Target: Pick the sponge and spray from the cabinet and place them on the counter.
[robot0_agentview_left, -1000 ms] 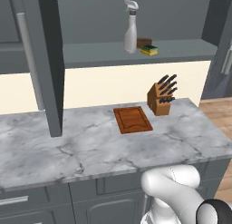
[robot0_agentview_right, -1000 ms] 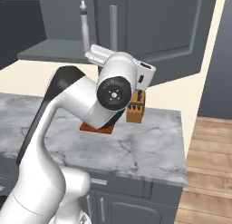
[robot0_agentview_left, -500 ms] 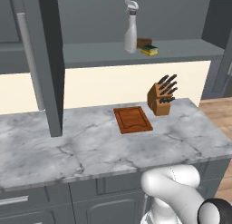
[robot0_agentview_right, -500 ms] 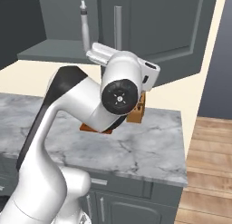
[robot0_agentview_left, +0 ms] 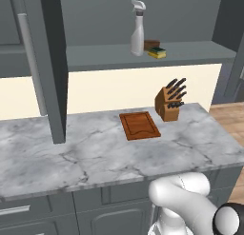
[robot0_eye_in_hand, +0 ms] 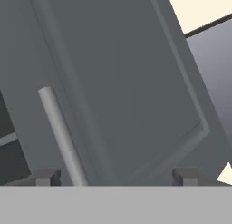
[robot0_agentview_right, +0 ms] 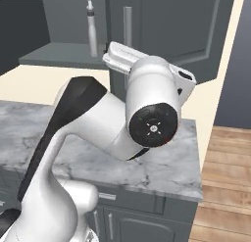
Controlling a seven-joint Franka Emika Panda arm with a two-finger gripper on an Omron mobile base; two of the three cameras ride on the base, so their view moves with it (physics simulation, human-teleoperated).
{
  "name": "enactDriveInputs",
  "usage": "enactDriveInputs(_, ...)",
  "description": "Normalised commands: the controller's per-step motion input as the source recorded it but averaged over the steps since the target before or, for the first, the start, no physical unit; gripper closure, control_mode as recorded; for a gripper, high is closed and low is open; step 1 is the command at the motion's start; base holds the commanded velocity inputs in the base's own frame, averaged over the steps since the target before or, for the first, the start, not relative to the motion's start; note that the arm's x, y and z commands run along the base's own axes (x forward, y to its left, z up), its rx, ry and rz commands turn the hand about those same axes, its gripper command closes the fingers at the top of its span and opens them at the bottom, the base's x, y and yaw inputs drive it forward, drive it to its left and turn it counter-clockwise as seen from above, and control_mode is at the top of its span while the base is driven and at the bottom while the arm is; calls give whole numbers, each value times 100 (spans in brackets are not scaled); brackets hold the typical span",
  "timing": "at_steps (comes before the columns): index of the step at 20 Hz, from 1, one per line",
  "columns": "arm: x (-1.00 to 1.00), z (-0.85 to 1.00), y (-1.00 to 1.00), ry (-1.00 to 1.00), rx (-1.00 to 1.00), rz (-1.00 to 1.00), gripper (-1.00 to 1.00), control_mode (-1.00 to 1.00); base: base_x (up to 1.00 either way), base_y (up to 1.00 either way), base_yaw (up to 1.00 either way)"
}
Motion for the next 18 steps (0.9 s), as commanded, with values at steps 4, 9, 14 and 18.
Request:
enactDriveInputs(4, -99, -37, 11, 0, -21, 0, -100, -100, 0, 0, 0)
enactDriveInputs(9, -100, -68, 40, 0, -36, 0, -100, -100, 0, 0, 0)
enactDriveInputs(14, -85, -62, 61, 0, -43, -1, -100, -100, 0, 0, 0)
enactDriveInputs(18, -49, -55, 77, 0, -44, -2, -100, -100, 0, 0, 0)
